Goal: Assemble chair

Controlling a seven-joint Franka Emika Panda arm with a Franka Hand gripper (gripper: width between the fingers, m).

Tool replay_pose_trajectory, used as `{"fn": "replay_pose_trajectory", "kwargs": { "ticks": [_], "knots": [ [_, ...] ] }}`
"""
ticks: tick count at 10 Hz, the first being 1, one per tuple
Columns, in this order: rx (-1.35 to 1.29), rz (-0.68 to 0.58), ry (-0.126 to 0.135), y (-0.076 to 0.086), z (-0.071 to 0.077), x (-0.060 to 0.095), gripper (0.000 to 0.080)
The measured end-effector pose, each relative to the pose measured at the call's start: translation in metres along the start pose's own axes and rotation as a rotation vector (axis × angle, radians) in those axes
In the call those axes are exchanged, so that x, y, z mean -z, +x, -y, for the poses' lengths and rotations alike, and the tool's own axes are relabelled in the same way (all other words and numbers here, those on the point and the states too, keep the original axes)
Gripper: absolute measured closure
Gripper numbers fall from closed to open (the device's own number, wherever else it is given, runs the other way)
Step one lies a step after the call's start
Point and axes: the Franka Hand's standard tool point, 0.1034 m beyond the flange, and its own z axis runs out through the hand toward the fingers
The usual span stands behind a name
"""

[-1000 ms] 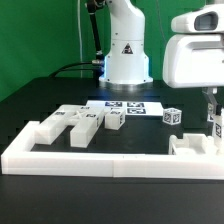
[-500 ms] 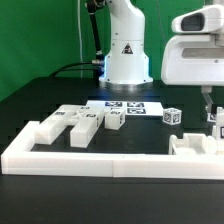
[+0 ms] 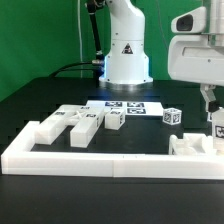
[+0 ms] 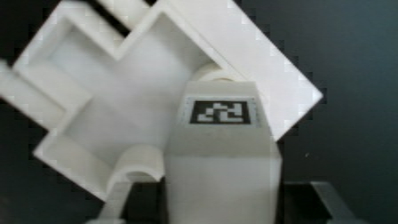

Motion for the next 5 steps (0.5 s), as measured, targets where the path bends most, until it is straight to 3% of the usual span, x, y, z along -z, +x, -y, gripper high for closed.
{"fn": "replay_pose_trajectory", "kwargs": {
  "ticks": [5],
  "knots": [
    [-0.368, 0.026, -0.007, -0.0036, 0.0004, -0.0008, 0.0512]
  ]
}}
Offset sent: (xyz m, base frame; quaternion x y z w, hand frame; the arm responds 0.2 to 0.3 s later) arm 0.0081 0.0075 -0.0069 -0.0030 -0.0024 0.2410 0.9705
